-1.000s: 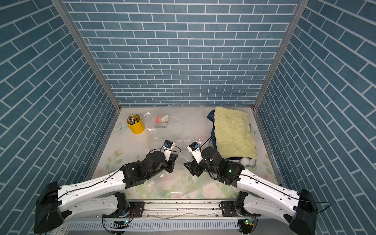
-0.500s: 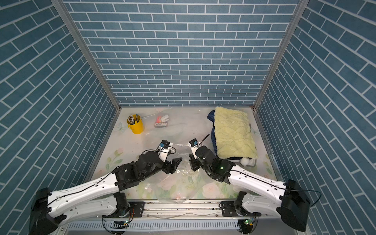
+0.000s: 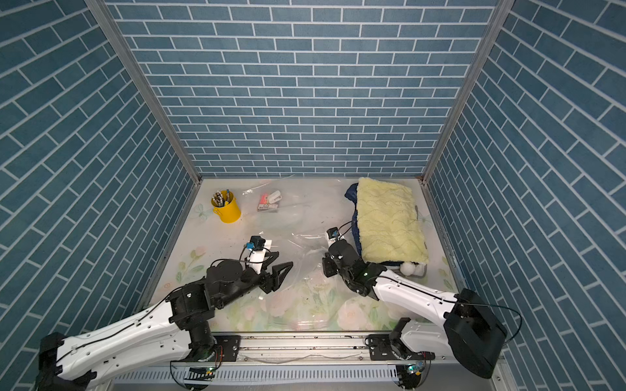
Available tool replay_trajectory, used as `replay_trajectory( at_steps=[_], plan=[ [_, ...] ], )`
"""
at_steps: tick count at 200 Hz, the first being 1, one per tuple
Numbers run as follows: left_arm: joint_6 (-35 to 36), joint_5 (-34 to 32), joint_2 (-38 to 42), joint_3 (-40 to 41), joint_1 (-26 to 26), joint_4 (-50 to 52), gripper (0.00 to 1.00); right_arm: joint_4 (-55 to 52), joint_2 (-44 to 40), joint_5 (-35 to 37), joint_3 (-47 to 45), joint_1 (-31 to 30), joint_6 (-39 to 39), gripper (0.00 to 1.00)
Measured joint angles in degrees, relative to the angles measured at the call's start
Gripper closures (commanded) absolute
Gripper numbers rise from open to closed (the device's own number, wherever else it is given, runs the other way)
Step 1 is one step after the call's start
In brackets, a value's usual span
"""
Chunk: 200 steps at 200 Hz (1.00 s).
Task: Take the blanket out of the vacuum bag
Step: Adjust the vacuum bag at the center of the board.
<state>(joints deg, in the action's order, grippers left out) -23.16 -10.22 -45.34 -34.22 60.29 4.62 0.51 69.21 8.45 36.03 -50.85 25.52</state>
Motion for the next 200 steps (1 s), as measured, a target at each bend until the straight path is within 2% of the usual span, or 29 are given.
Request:
replay_trajectory(
  at_steps=[15, 25, 58, 71, 90, 116, 124, 128, 176, 200],
  plan=[
    [-0.5, -1.7, -1.1, -0.4, 0.0, 1.7, 0.53, -0.6, -0.2, -3.4, 1.5, 0.2, -0.2, 0.37],
    [-0.8, -3.0, -0.8, -1.0, 0.0, 2.6, 0.45, -1.9, -1.2, -5.9, 2.8, 0.2, -0.9, 0.32],
    [-2.2, -8.5, 4.1, -5.9, 0.0, 4.7, 0.25, -9.1, -9.1, -9.8, 6.7, 0.2, -1.6, 0.28],
    [-2.6, -11.0, 4.9, -8.3, 0.0, 5.0, 0.23, -11.4, -13.4, -9.8, 6.9, 0.2, -1.6, 0.26],
    [-3.2, -15.6, 5.0, -10.8, 0.0, 5.6, 0.21, -16.0, -19.0, -8.2, 7.8, 0.2, -1.5, 0.26],
    [-5.0, -23.9, 3.3, -11.6, 0.0, 7.8, 0.06, -20.9, -21.8, -2.6, 12.1, 2.6, -1.9, 0.29],
    [-6.0, -26.8, 2.3, -12.0, 0.0, 8.6, 0.05, -21.9, -21.5, -0.2, 14.1, 5.3, -2.4, 0.29],
    [-6.2, -28.4, 1.6, -12.3, 0.0, 9.1, 0.00, -22.2, -21.3, 0.8, 14.9, 6.7, -2.7, 0.28],
    [-11.2, -46.9, -11.3, -21.2, 0.0, 14.4, 0.00, -20.0, -15.4, 12.9, 21.8, 29.8, -7.2, 0.28],
    [-14.6, -55.3, -14.7, -21.3, -0.1, 15.8, 0.01, -17.3, -11.5, 13.3, 23.0, 43.0, -8.0, 0.28]
  ],
)
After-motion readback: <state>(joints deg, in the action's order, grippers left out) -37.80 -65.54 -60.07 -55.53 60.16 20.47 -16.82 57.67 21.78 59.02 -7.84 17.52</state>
